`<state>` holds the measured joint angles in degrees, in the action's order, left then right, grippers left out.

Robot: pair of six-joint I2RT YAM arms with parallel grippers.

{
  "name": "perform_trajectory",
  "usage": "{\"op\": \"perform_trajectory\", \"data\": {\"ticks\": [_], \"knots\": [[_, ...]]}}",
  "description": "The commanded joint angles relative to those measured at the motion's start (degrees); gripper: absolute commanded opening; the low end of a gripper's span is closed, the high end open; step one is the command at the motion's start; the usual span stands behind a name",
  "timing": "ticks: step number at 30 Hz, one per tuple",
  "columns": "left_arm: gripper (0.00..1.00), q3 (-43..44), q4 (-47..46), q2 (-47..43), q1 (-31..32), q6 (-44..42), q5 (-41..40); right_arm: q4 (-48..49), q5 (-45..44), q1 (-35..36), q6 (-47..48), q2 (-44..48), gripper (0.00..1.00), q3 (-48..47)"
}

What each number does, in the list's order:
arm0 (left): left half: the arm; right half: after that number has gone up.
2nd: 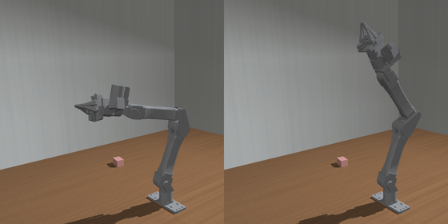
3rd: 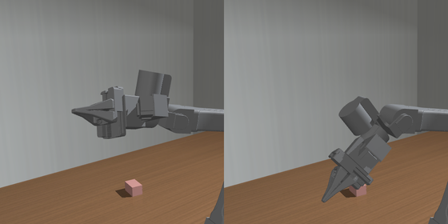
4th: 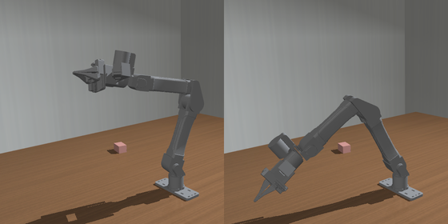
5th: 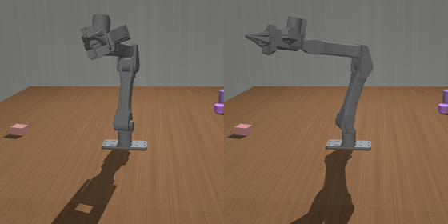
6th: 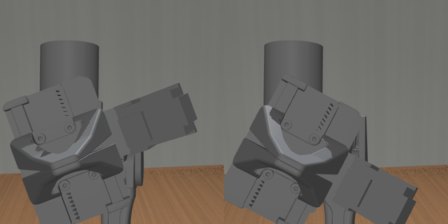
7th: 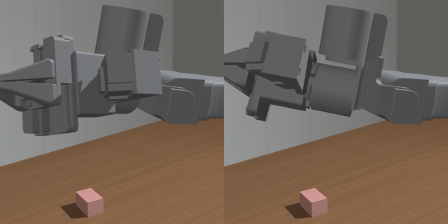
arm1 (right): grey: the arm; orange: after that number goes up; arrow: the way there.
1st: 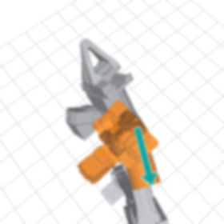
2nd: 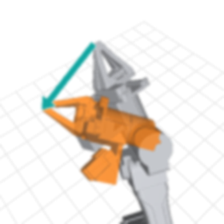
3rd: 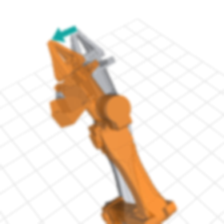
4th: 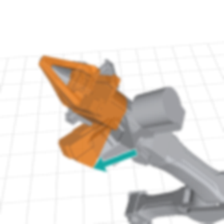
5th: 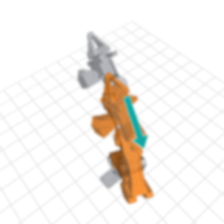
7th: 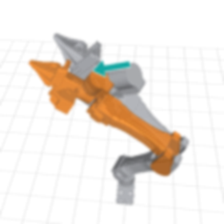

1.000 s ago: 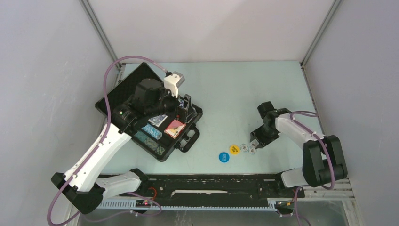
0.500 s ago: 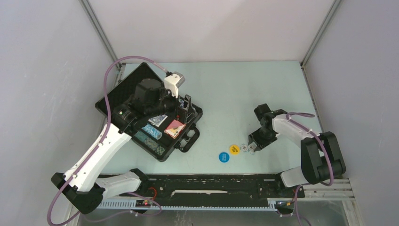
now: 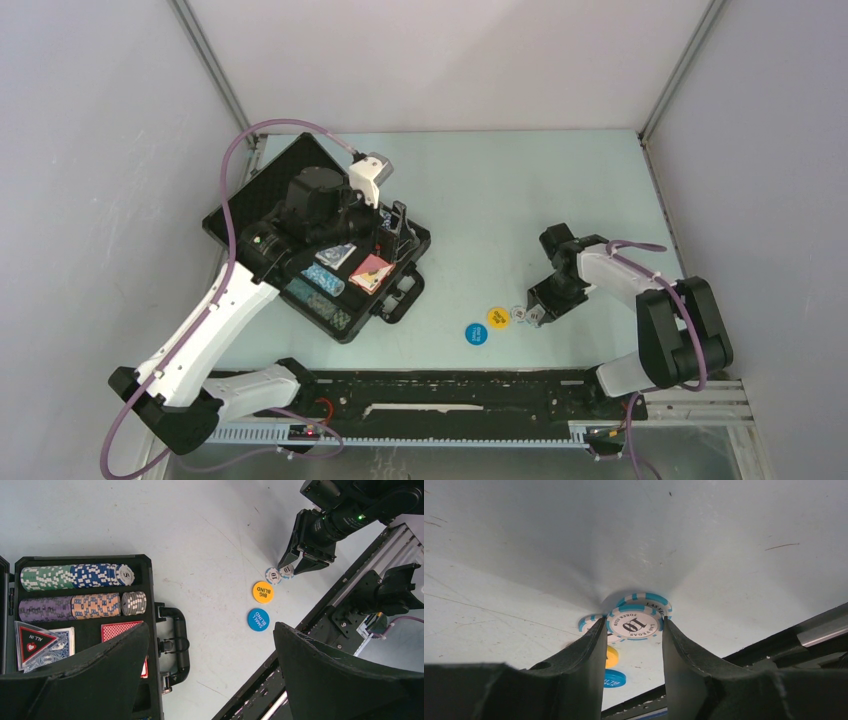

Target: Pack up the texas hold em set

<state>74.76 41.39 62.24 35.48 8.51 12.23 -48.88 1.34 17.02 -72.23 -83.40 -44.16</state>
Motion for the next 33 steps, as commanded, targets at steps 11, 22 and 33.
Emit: {"op": "perform_trajectory", "data": {"ticks": [11,22,33], "knots": [[1.0,-1.3,-1.2,-0.5,-0.2,-0.3,1.1,-1.1,-2.2,0.2,-1.3,2.1,0.55,0.5],[1.0,-1.2,-1.2,-0.5,-0.2,-0.2,1.6,-1.0,0.0,5.3,-6.1,5.1,0.73,-1.4],[1.0,-1.3,-1.3,-1.2,-0.2,-0.2,1.5,2.6,0.7,9.2,-16.7,-1.3,0.76,-3.0]]}}
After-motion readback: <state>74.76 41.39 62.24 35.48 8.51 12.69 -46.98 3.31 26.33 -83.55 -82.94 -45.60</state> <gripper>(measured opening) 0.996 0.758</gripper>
